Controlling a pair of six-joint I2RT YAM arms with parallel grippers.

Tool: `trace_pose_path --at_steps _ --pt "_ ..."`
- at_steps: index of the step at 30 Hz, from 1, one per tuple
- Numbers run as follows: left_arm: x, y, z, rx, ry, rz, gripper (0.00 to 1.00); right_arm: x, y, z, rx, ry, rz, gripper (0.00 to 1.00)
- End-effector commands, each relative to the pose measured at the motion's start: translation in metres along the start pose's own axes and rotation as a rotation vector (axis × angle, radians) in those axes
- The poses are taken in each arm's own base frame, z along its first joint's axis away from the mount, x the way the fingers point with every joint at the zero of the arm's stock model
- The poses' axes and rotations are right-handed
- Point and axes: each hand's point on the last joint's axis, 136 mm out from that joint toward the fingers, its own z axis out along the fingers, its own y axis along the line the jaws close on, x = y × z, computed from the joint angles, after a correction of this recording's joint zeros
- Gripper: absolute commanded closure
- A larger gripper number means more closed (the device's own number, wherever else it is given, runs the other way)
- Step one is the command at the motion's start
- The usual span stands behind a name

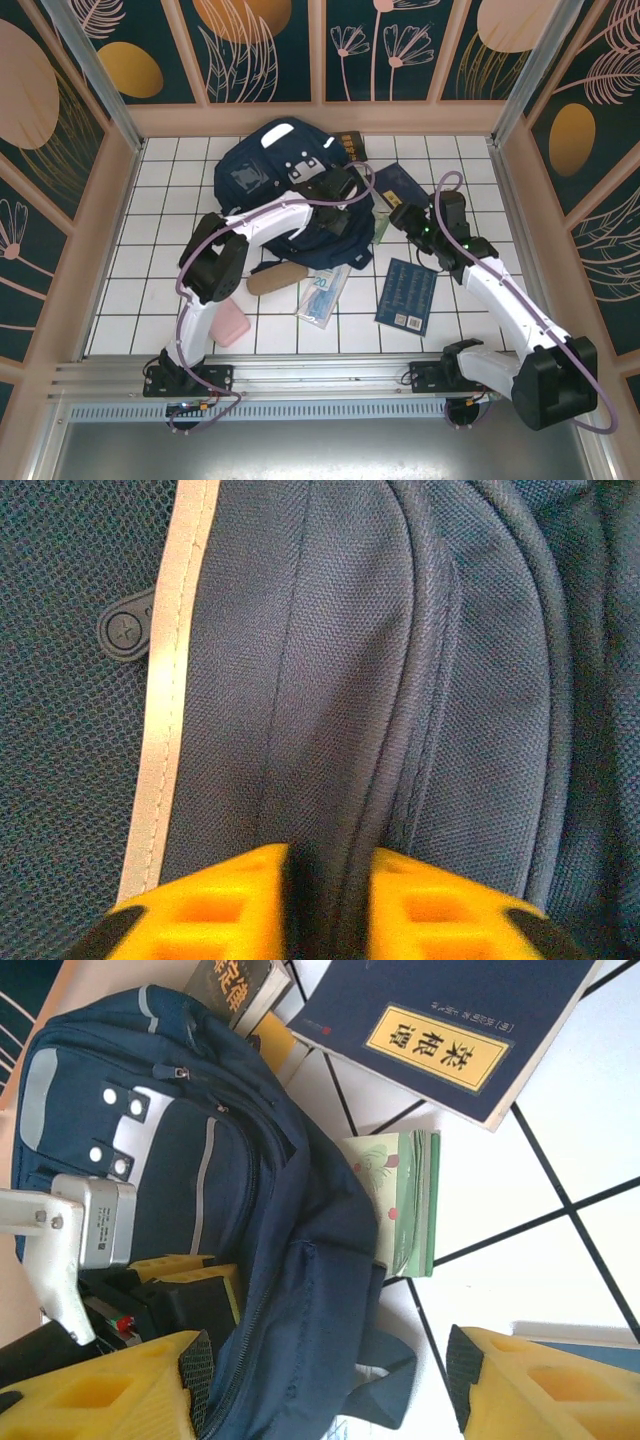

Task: Pack the student bag

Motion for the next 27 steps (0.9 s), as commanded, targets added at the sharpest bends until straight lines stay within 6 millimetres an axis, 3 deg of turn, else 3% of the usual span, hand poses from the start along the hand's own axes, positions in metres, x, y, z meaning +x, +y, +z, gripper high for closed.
trace_pose_path --at_steps 1,5,8,10,12,16,17,19,20,21,27 --pt "0.003 0.084 -0.016 -0.187 -0.040 -0.169 0.69 0.003 -0.022 -0.003 0.081 -0.006 -0.004 0.34" --pt "0.009 0.142 -0.040 -0.244 -0.117 -0.337 0.64 0.011 -0.036 -0.001 0.124 0.011 0.011 0.28" --pt "0.010 0.162 -0.052 -0.233 -0.161 -0.410 0.67 0.015 -0.039 0.001 0.123 0.020 0.017 0.28" --pt "0.006 0.166 -0.057 -0.218 -0.189 -0.423 0.76 0.017 -0.039 0.002 0.121 0.025 0.020 0.29" --pt "0.001 0.173 -0.064 -0.232 -0.212 -0.430 0.97 0.017 -0.040 0.003 0.127 0.029 0.031 0.29" --pt "0.005 0.197 -0.073 -0.277 -0.232 -0.488 1.00 0.016 -0.052 0.002 0.203 0.020 0.055 0.29" --pt "0.007 0.200 -0.074 -0.278 -0.228 -0.494 0.98 0.015 -0.060 0.000 0.244 0.012 0.069 0.28" --pt "0.011 0.195 -0.074 -0.260 -0.207 -0.477 0.68 0.016 -0.079 -0.004 0.346 -0.005 0.104 0.02" --pt "0.012 0.188 -0.073 -0.225 -0.191 -0.469 0.56 0.019 -0.091 -0.006 0.405 -0.006 0.127 0.01" --pt "0.012 0.181 -0.075 -0.205 -0.182 -0.456 0.51 0.025 -0.102 -0.008 0.450 0.003 0.151 0.01" --pt "0.004 0.151 -0.110 -0.323 -0.222 -0.306 0.41 0.058 -0.150 -0.015 0.578 0.048 0.240 0.01"
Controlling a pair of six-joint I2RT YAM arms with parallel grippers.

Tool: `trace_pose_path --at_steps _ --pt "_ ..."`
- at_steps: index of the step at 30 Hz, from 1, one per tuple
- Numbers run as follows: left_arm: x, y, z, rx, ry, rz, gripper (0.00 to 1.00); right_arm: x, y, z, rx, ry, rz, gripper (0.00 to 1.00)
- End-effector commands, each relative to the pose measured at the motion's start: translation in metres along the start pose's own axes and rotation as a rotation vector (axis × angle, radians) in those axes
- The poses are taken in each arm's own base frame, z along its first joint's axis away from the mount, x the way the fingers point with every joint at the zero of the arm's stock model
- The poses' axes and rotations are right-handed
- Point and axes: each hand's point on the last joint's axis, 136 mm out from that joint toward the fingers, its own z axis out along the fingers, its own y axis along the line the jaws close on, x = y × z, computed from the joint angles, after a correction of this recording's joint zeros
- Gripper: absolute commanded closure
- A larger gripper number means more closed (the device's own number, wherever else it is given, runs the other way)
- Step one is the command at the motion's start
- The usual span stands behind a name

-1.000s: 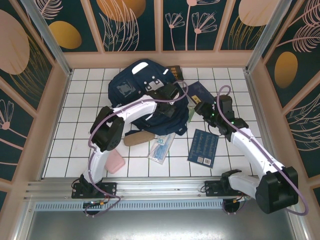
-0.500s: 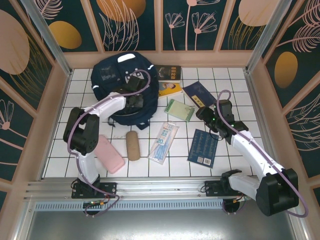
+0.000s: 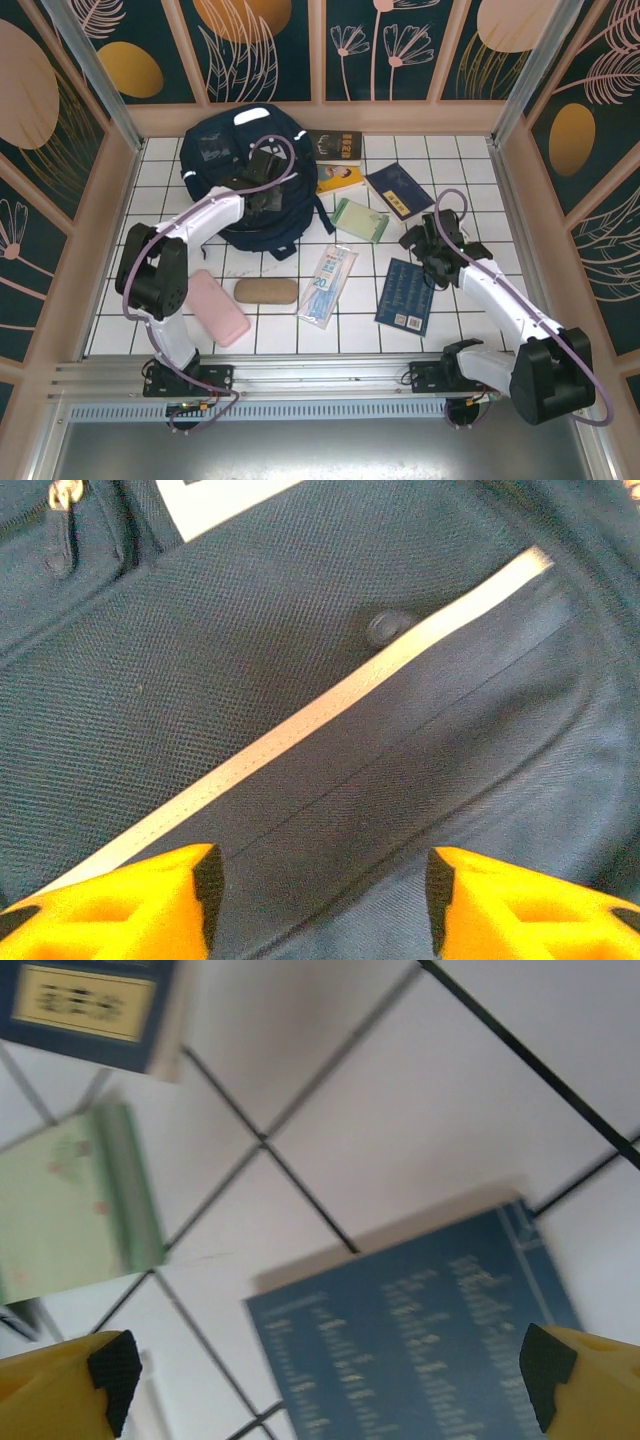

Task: Pack the student bag

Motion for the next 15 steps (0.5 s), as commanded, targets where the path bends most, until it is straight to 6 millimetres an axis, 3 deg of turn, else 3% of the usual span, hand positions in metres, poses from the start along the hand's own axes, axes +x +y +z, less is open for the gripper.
trace_pose_path --at_steps 1,3,4,8,12,15 --pt "-0.014 -0.016 -0.040 -0.020 -0.082 0.054 0.40 0.014 -0.049 0.009 0.141 0.027 0.074 0.01" --pt "-0.001 -0.044 -0.043 0.097 -0.046 0.046 0.38 0.025 -0.052 0.015 0.108 0.083 0.071 0.01" --pt "-0.001 -0.058 -0.057 0.170 -0.054 0.031 0.38 0.030 -0.052 0.017 0.099 0.106 0.070 0.01" --pt "0.029 -0.121 -0.079 0.490 0.006 -0.062 0.37 0.051 -0.045 0.026 0.024 0.205 0.027 0.01" --pt "0.065 -0.176 -0.100 0.803 0.109 -0.172 0.36 0.068 -0.011 0.028 -0.191 0.295 -0.038 0.02" --pt "0.091 -0.200 -0.102 0.901 0.186 -0.187 0.35 0.070 0.008 0.024 -0.304 0.311 -0.060 0.03"
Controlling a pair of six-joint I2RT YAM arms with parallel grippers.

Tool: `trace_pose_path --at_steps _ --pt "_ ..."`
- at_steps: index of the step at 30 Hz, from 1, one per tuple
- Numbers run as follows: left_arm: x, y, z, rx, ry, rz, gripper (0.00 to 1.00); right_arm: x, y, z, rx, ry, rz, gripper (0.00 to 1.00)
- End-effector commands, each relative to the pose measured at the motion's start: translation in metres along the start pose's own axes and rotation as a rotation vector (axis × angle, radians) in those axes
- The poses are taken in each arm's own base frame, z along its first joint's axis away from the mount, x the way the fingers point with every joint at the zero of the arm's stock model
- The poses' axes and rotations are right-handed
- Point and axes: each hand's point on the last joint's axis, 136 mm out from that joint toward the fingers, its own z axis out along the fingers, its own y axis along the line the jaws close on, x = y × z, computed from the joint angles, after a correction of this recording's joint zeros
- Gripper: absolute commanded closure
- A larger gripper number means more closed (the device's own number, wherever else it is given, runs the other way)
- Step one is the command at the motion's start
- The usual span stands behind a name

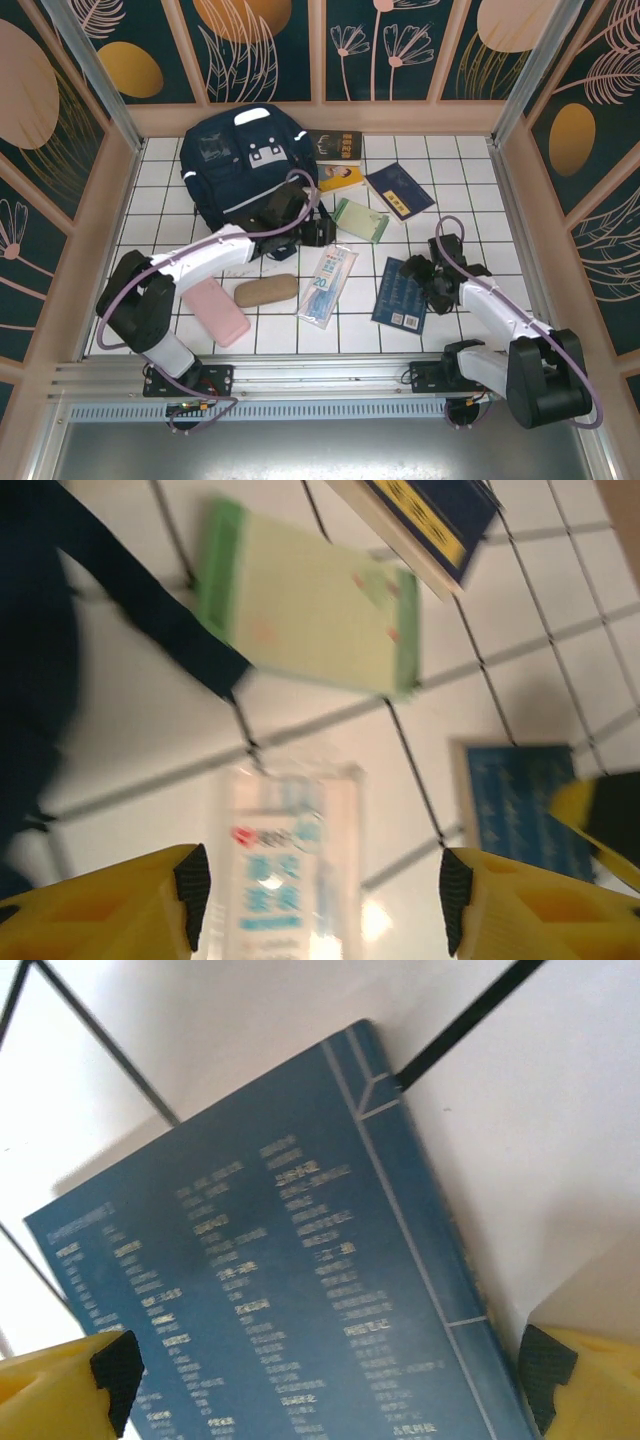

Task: Pack the student bag

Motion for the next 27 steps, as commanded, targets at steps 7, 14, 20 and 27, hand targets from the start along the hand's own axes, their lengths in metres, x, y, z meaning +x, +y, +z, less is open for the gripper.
trace_pose_path --at_steps 7,14,20,27 --pt "0.063 -0.048 0.046 0.336 0.197 -0.183 0.35 0.030 0.077 -0.007 -0.437 0.173 -0.156 0.05" --pt "0.081 -0.048 0.065 0.287 0.318 -0.177 0.36 0.039 0.077 -0.019 -0.478 0.187 -0.210 0.06" --pt "0.101 -0.030 0.074 0.216 0.392 -0.181 0.37 0.038 0.044 -0.003 -0.302 0.175 -0.198 0.11" --pt "0.113 -0.021 0.088 0.179 0.451 -0.240 0.37 0.045 0.040 0.001 -0.296 0.210 -0.214 0.11"
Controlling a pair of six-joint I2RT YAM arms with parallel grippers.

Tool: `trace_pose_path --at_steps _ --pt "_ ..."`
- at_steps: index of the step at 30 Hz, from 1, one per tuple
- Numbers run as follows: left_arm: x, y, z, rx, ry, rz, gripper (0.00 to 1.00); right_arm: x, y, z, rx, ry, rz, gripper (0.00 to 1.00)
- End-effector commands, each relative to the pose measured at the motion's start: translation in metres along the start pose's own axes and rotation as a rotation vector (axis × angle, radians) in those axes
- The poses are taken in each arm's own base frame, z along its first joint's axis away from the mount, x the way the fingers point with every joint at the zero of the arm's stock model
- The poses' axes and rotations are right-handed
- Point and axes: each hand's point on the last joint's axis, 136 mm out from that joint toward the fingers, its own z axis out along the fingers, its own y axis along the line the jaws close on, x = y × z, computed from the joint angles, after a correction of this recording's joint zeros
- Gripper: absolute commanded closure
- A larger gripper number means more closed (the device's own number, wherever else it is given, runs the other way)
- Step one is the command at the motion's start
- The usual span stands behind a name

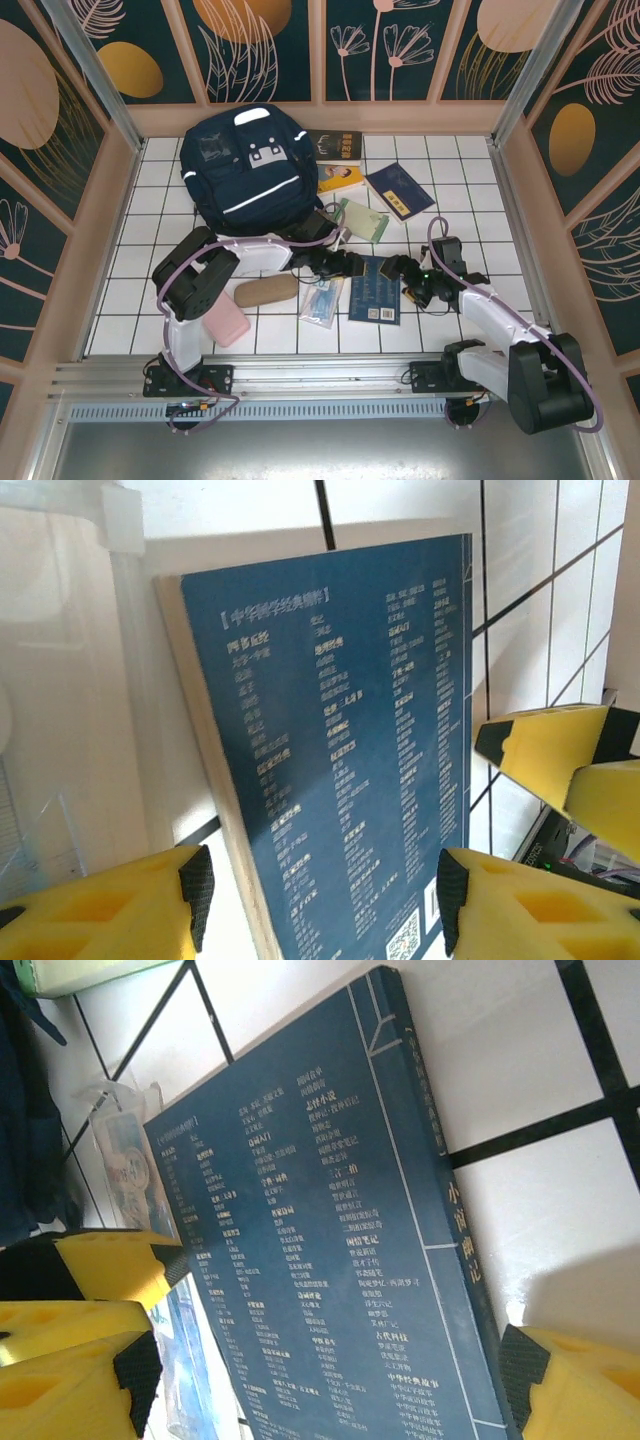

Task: Pack the student bag

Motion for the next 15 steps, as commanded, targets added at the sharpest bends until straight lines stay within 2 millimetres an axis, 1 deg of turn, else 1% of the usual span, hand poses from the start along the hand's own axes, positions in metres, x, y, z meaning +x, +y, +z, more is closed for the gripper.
trace_pose_path --at_steps 1,4,7,11,13,14,15 --pt "0.010 0.015 0.010 -0.030 0.053 -0.051 0.37 0.011 -0.011 0.004 0.035 0.051 -0.016 0.11" --pt "0.008 0.011 0.013 -0.010 0.057 -0.058 0.37 0.018 -0.010 0.009 0.032 0.099 -0.021 0.12" --pt "0.006 0.011 0.019 -0.005 0.067 -0.059 0.37 0.023 -0.013 0.014 0.064 0.124 -0.045 0.13" --pt "0.005 0.008 0.029 0.019 0.091 -0.069 0.38 0.023 -0.019 0.023 0.100 0.140 -0.051 0.13" --pt "0.005 0.003 0.032 0.037 0.094 -0.065 0.38 0.028 -0.014 0.029 0.069 0.177 -0.045 0.13" --pt "0.005 0.002 0.033 0.039 0.098 -0.065 0.38 0.031 -0.009 0.030 0.040 0.196 -0.048 0.13" --pt "0.004 0.002 0.034 0.038 0.097 -0.065 0.38 0.035 0.001 0.031 -0.008 0.220 -0.057 0.13"
